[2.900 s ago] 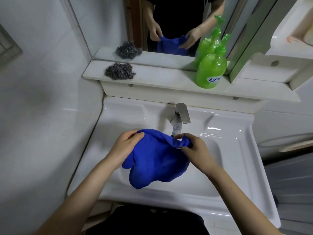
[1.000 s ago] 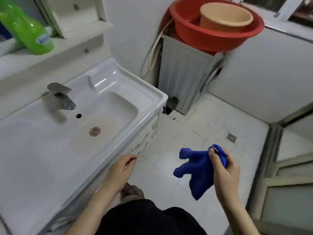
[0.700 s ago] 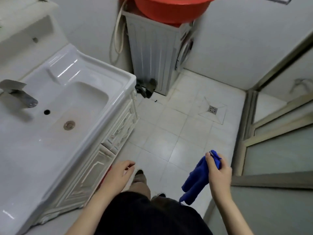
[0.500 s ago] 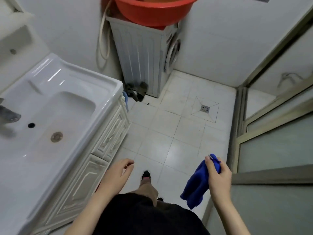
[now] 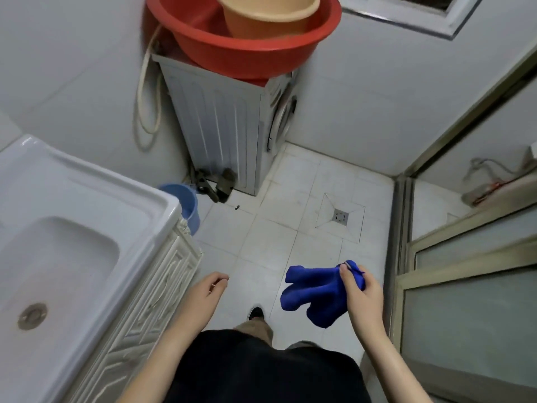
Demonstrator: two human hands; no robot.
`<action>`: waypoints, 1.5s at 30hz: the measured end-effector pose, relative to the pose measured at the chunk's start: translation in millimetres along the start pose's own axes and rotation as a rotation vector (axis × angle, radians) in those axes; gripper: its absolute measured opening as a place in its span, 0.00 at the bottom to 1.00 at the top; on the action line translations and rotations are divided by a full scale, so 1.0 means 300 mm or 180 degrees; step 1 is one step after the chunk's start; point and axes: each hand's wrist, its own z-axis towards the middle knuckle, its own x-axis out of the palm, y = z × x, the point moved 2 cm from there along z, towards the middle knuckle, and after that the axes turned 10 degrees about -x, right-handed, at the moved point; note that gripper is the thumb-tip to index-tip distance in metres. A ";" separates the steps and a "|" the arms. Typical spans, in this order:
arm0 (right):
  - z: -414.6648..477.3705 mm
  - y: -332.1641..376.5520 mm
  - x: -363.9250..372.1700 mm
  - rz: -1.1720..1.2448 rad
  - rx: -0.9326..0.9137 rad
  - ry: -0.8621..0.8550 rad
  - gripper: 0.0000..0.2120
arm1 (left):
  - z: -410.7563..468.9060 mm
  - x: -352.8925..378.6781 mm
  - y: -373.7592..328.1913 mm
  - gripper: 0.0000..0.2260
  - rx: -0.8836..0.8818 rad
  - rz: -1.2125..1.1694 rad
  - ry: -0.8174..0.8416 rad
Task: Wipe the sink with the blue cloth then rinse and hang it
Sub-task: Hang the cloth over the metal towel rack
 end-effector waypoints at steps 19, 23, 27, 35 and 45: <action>1.079 0.373 0.712 -0.0227 -0.0429 0.1841 0.07 | 0.607 -0.175 -0.333 0.13 -0.0981 -0.1697 -0.1803; 1.211 0.458 0.918 -0.0254 -0.0492 0.2890 0.07 | 0.653 -0.202 -0.398 0.08 -0.1243 -0.2051 -0.2364; 1.284 0.568 1.141 -0.0234 -0.0865 0.3600 0.14 | 0.679 -0.289 -0.492 0.07 -0.1226 -0.2150 -0.2884; 1.354 0.636 1.551 -0.0160 -0.1043 0.4098 0.10 | 0.811 -0.401 -0.532 0.08 -0.1452 -0.2135 -0.3011; 1.265 0.879 1.957 0.0030 -0.1410 0.4784 0.13 | 1.040 -0.851 -0.621 0.12 -0.0796 -0.1794 -0.2804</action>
